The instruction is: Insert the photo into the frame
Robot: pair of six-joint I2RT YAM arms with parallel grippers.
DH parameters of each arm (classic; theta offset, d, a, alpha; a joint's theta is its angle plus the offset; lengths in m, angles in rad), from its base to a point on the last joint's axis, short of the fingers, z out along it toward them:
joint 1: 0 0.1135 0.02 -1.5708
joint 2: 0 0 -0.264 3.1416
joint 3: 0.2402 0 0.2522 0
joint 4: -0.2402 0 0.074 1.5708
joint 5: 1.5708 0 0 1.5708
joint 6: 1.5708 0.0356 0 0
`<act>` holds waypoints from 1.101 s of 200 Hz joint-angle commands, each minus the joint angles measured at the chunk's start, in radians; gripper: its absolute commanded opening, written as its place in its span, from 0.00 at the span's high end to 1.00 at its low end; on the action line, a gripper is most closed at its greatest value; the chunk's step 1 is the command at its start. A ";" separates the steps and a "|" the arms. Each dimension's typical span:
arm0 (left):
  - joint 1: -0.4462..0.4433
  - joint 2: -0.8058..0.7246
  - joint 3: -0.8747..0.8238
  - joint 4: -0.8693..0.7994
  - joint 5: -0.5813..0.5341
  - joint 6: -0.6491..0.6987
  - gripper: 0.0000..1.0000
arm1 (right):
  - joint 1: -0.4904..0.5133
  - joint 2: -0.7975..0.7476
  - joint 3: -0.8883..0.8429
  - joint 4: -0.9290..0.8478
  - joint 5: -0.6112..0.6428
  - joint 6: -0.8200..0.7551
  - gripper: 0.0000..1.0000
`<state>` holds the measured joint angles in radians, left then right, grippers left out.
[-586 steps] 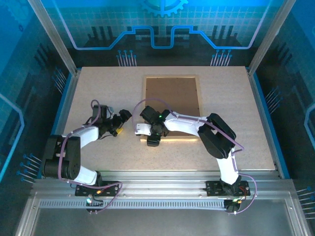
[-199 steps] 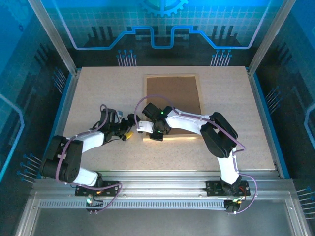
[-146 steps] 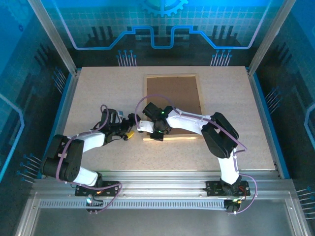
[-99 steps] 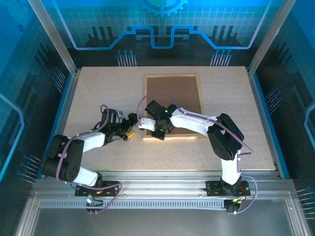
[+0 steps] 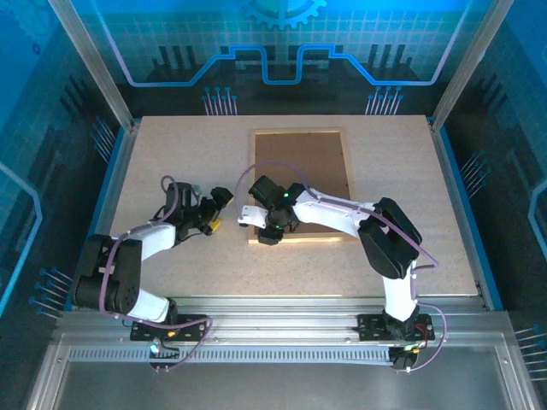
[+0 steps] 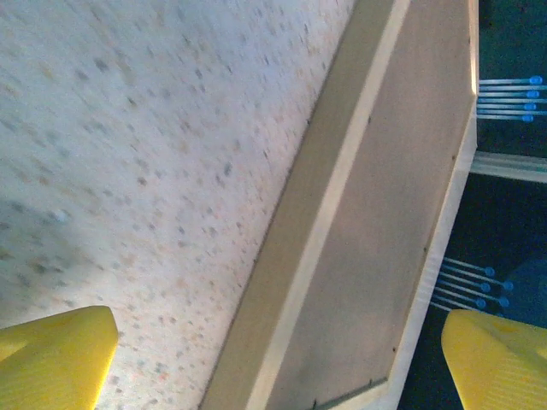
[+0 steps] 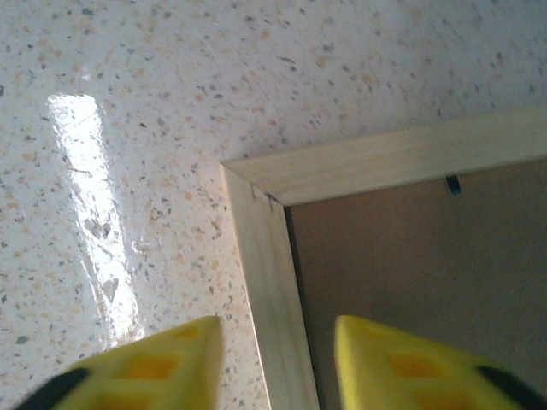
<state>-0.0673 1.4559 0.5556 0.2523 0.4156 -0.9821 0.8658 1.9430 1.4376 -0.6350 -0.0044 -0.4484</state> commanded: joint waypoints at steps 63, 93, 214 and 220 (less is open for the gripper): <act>0.051 -0.021 0.029 -0.067 0.001 0.068 0.01 | 0.038 0.107 0.074 0.029 0.081 -0.036 0.34; 0.057 -0.019 0.018 -0.058 0.011 0.066 0.01 | 0.038 0.135 0.087 0.050 0.137 -0.050 0.34; 0.057 0.004 -0.014 0.014 0.050 0.017 0.01 | 0.038 -0.016 -0.117 -0.073 0.203 -0.087 0.72; 0.057 0.006 -0.016 0.020 0.052 0.014 0.01 | 0.034 -0.030 -0.138 -0.079 0.207 -0.076 0.70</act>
<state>-0.0204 1.4521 0.5636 0.2375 0.4370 -0.9447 0.9169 1.9732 1.3804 -0.5896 0.1699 -0.5438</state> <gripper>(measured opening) 0.990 0.270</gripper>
